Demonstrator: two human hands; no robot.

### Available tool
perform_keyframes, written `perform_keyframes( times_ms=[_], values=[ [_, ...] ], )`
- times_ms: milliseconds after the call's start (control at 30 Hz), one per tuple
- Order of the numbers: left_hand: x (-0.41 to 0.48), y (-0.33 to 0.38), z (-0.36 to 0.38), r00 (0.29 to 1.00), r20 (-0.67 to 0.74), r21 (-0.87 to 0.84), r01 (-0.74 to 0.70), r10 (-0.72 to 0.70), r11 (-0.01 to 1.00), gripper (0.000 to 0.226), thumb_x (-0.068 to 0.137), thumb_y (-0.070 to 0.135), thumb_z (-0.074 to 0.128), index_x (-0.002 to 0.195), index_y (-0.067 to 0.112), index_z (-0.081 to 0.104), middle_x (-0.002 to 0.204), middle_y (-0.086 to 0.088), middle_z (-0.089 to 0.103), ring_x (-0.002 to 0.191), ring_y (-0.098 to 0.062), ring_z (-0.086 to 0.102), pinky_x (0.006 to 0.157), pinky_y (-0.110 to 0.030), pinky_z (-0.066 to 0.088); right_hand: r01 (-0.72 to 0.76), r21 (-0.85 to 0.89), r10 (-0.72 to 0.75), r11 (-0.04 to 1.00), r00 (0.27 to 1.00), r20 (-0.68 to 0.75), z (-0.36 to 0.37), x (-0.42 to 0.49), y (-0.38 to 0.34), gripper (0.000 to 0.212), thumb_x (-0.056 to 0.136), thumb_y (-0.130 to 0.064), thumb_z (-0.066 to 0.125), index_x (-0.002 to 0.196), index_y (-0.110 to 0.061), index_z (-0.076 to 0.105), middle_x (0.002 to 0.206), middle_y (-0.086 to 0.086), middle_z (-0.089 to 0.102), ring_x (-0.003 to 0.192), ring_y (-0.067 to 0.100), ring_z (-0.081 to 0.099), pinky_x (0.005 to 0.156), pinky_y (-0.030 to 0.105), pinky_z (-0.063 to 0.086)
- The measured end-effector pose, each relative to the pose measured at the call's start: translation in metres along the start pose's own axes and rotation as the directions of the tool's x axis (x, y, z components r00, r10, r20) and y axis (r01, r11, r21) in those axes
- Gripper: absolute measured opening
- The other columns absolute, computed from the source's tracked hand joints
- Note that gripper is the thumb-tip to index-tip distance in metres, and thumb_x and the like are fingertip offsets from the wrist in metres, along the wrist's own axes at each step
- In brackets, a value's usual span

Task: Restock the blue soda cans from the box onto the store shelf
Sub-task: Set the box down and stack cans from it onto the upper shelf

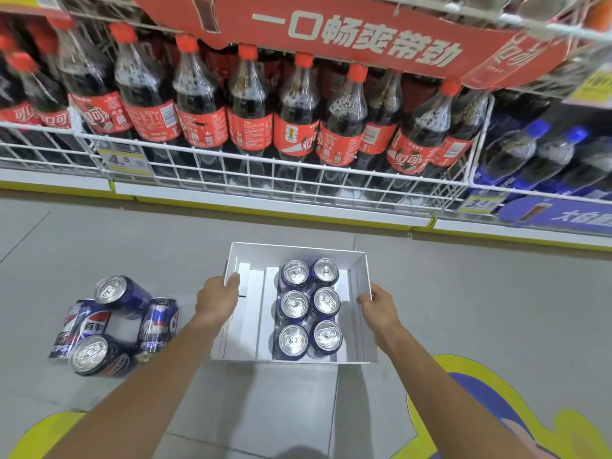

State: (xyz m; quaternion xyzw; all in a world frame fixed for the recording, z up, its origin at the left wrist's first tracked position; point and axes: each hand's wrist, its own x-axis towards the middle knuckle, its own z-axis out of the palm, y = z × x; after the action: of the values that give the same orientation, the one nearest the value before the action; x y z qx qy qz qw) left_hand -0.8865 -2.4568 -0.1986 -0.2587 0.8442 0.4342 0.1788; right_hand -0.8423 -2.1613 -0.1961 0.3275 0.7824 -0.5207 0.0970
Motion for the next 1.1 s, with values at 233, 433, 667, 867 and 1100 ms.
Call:
perform_keyframes(
  times_ms=[233, 433, 667, 867, 1100],
  values=[
    [-0.02, 0.019, -0.011, 0.822, 0.031, 0.653, -0.447, 0.568, 0.611, 0.047, 0.098, 0.038, 0.055, 0.131, 0.004, 0.05, 0.119, -0.02, 0.06, 0.103, -0.039, 0.061, 0.079, -0.046, 0.052, 0.251, -0.431, -0.256, 0.867, 0.966, 0.047, -0.007, -0.012, -0.006, 0.052, 0.096, -0.018, 0.06, 0.145, -0.012, 0.045, 0.131, 0.012, 0.061, 0.119, 0.034, 0.058, 0.09, 0.032, 0.044],
    [-0.046, 0.034, 0.008, 0.656, 0.264, 0.803, -0.556, 0.708, 0.216, 0.05, 0.095, 0.047, 0.053, 0.127, 0.009, 0.06, 0.132, -0.018, 0.058, 0.123, -0.037, 0.053, 0.101, -0.051, 0.045, 0.441, -0.678, -0.498, 0.588, 0.858, 0.127, -0.003, -0.033, -0.021, 0.068, 0.097, -0.032, 0.059, 0.155, -0.011, 0.029, 0.163, 0.01, 0.028, 0.144, 0.031, 0.035, 0.11, 0.043, 0.043],
    [-0.064, 0.021, 0.04, 0.686, 0.338, 0.804, -0.566, 0.644, 0.181, 0.058, 0.094, 0.06, 0.04, 0.122, 0.014, 0.062, 0.119, -0.013, 0.065, 0.12, -0.033, 0.054, 0.105, -0.05, 0.04, 0.528, -0.791, -0.575, 0.308, 0.766, 0.287, 0.011, -0.049, -0.019, 0.062, 0.091, -0.038, 0.061, 0.143, -0.007, 0.048, 0.15, 0.013, 0.047, 0.144, 0.034, 0.039, 0.114, 0.044, 0.042],
    [-0.053, 0.014, 0.048, 0.76, 0.324, 0.819, -0.523, 0.564, 0.234, 0.07, 0.093, 0.068, 0.033, 0.132, 0.017, 0.057, 0.127, -0.011, 0.064, 0.127, -0.031, 0.051, 0.11, -0.05, 0.035, 0.478, -0.777, -0.452, 0.41, 0.846, 0.282, 0.027, -0.051, -0.018, 0.037, 0.093, -0.038, 0.057, 0.119, -0.011, 0.052, 0.122, 0.008, 0.058, 0.115, 0.03, 0.056, 0.085, 0.039, 0.049],
    [-0.05, 0.02, 0.062, 0.816, 0.314, 0.75, -0.527, 0.486, 0.4, 0.064, 0.089, 0.071, 0.044, 0.116, 0.014, 0.056, 0.116, -0.009, 0.067, 0.112, -0.03, 0.062, 0.093, -0.044, 0.045, 0.371, -0.745, -0.324, 0.554, 0.921, 0.217, 0.038, -0.033, -0.016, 0.043, 0.088, -0.044, 0.063, 0.108, -0.007, 0.055, 0.109, 0.013, 0.064, 0.099, 0.036, 0.065, 0.076, 0.038, 0.048]
  ],
)
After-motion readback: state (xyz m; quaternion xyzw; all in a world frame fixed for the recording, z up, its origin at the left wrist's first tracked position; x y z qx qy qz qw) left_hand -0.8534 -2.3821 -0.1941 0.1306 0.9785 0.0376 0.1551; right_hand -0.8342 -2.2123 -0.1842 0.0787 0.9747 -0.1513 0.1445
